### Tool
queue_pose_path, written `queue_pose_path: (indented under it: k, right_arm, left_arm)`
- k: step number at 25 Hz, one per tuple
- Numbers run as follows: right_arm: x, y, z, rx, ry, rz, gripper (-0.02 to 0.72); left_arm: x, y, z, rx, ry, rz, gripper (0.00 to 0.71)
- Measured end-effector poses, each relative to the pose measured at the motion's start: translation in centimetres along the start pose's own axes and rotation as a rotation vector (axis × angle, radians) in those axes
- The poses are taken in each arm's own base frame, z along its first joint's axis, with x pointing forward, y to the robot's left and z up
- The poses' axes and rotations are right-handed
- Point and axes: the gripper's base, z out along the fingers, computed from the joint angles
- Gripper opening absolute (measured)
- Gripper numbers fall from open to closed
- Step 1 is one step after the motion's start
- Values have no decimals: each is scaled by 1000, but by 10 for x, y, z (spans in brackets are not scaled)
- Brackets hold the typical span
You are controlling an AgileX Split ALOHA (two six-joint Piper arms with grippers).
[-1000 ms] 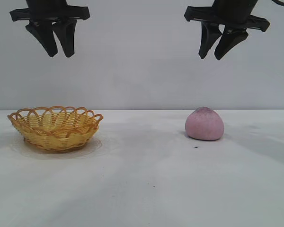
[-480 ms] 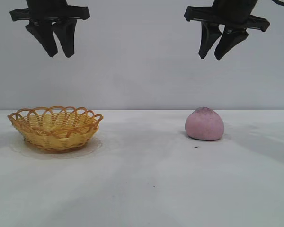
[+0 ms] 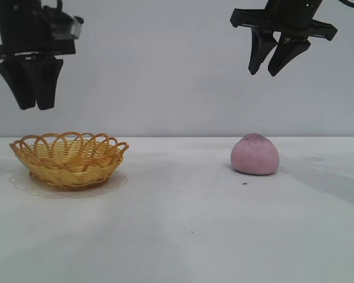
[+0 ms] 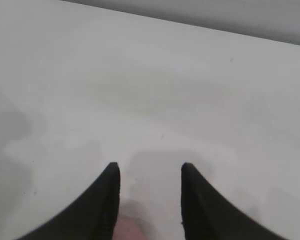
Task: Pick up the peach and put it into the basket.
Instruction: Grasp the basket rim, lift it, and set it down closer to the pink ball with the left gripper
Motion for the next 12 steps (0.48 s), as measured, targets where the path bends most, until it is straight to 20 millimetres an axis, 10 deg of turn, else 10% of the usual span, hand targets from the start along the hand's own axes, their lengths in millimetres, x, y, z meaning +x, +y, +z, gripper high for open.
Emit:
queue_pose_path:
  k: [5, 9, 12]
  right_arm:
    - [0, 0, 0, -1, 4, 1, 236]
    - [0, 0, 0, -1, 4, -4, 236]
    - [1, 0, 0, -1, 6, -5, 236]
  left_arm:
    - [-1, 3, 25, 3, 15, -8, 324]
    - [-2, 1, 32, 24, 16, -27, 108]
    - [-2, 0, 30, 32, 12, -81, 78]
